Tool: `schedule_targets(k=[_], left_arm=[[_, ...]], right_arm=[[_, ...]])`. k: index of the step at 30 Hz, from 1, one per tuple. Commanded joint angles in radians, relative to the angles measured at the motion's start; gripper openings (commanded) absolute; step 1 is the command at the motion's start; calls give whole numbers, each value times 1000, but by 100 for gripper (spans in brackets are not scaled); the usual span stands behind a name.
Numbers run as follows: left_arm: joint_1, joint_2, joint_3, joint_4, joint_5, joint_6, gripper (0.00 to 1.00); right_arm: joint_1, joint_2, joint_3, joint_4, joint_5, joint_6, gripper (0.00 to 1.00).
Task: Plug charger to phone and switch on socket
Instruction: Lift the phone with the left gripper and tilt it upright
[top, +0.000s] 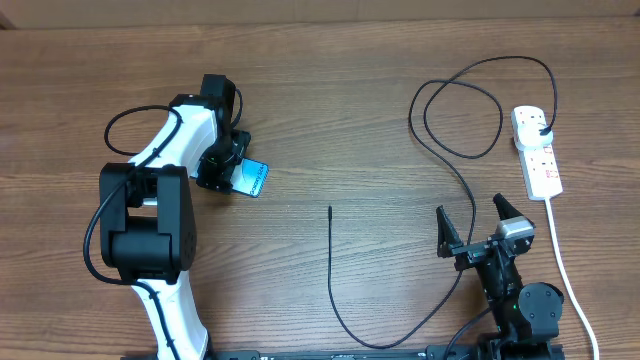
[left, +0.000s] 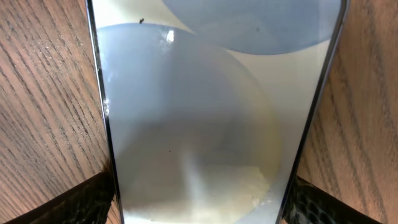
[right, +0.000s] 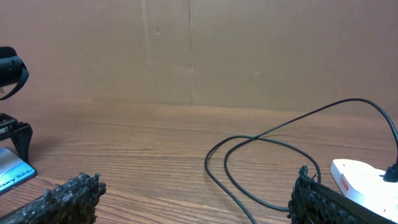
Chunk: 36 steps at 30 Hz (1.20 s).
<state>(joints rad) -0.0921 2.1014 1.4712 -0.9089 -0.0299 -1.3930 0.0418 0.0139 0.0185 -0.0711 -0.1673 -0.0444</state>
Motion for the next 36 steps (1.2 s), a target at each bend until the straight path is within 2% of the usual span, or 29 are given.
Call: schedule_targets(k=[1, 25, 32, 34, 36], left_arm=[[-6, 21, -30, 2, 16, -18, 88], [-6, 21, -30, 1, 16, -18, 71], [-6, 21, -30, 1, 17, -17, 55], [-6, 21, -30, 1, 19, -17, 43], [-6, 21, -30, 1, 19, -17, 35]], right_arm=[[2, -10, -11, 4, 10, 7, 100], [2, -10, -11, 5, 10, 7, 100], [2, -10, -11, 4, 10, 7, 100], [2, -10, -11, 4, 10, 7, 100], [2, -10, -11, 4, 10, 7, 100]])
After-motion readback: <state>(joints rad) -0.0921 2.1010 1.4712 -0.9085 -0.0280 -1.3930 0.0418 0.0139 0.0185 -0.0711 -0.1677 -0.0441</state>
